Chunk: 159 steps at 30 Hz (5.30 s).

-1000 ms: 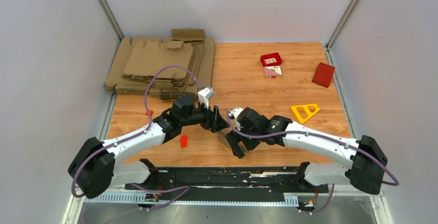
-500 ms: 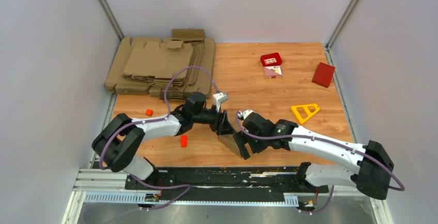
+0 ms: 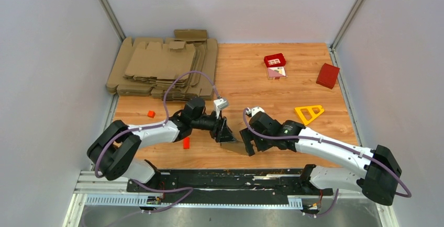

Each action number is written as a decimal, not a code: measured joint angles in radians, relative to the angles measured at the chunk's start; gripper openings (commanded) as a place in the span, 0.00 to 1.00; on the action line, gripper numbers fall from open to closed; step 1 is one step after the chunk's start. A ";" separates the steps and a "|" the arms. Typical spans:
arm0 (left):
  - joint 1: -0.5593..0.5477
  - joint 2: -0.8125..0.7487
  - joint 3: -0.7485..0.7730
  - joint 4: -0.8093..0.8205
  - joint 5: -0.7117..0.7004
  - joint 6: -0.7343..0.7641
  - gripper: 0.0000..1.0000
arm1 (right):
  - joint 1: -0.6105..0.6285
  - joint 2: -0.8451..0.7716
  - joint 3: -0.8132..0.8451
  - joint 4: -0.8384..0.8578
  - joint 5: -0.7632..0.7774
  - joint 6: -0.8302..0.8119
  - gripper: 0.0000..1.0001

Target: Fold the paper box

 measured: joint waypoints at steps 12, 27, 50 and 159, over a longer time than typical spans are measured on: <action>-0.081 -0.171 -0.029 -0.157 -0.201 0.137 0.75 | -0.017 0.000 0.000 0.014 -0.001 -0.015 0.87; -0.134 -0.172 -0.022 -0.274 -0.373 0.241 0.72 | -0.069 0.000 0.000 0.037 -0.027 -0.049 0.86; -0.185 -0.142 -0.003 -0.307 -0.428 0.284 0.53 | -0.098 -0.093 -0.007 0.091 -0.166 -0.126 0.42; -0.328 -0.088 0.065 -0.368 -0.627 0.381 0.20 | -0.270 -0.133 -0.097 0.300 -0.278 -0.234 0.15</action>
